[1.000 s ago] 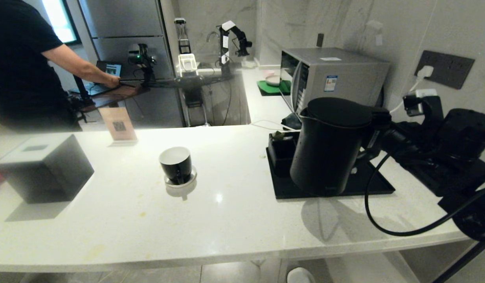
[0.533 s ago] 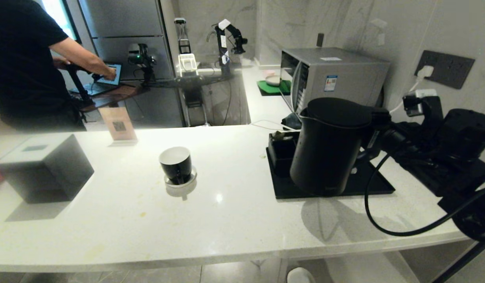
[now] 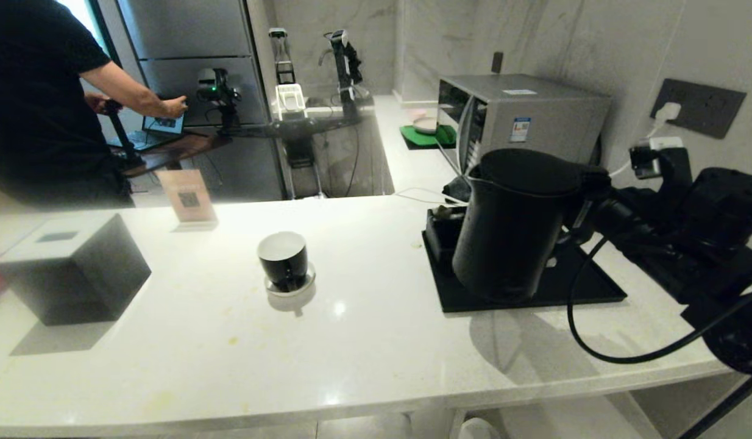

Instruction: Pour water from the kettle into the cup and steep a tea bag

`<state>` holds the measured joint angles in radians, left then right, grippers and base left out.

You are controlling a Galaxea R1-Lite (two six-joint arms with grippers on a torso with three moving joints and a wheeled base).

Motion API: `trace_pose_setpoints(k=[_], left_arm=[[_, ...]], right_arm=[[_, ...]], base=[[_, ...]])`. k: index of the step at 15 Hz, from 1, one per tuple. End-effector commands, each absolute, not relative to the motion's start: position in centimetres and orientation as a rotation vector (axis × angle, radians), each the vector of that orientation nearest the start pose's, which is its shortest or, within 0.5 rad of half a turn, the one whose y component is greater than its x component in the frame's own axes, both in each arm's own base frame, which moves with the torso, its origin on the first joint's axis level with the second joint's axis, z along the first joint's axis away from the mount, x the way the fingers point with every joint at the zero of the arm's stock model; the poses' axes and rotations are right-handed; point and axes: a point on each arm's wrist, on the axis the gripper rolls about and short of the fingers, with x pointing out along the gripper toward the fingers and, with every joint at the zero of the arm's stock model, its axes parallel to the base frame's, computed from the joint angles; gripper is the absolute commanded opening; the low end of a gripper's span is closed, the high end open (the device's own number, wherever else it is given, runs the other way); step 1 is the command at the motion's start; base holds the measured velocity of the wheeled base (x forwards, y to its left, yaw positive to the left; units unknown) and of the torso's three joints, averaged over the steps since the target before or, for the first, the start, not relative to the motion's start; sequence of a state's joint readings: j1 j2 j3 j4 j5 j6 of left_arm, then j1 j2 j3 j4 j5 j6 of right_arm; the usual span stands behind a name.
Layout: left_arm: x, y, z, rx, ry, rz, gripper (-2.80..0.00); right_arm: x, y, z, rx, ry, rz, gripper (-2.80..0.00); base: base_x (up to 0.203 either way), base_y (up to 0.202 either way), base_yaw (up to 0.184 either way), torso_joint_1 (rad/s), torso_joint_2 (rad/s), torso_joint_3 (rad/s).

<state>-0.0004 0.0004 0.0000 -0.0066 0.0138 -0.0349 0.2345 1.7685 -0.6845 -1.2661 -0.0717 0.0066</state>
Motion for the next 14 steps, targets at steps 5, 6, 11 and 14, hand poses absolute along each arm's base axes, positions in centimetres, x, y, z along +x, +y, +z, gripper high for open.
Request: trace_pose_setpoints(k=[5, 6, 11, 14], left_arm=[[-2.27, 0.03, 7.63, -0.035, -0.006, 0.014, -2.80], [-2.27, 0.03, 7.63, -0.035, -0.007, 0.014, -2.80], [-2.27, 0.03, 7.63, -0.035, -0.007, 0.013, -2.80], [-2.27, 0.03, 7.63, -0.035, -0.006, 0.013, -2.80]], right_arm=[[29.96, 6.98, 19.40, 0.033, -0.183, 0.164, -2.80], [29.98, 7.00, 19.35, 0.033, -0.182, 0.164, -2.80], [29.99, 6.97, 19.35, 0.032, -0.182, 0.163, -2.80], [30.02, 6.97, 19.30, 0.032, -0.180, 0.163, -2.80]], base=[[0.000, 0.199, -0.001, 0.001, 0.00, 0.003], [0.000, 0.195, -0.004, 0.002, 0.00, 0.002], [0.000, 0.196, -0.002, 0.001, 0.00, 0.002], [0.000, 0.198, -0.002, 0.003, 0.00, 0.001]])
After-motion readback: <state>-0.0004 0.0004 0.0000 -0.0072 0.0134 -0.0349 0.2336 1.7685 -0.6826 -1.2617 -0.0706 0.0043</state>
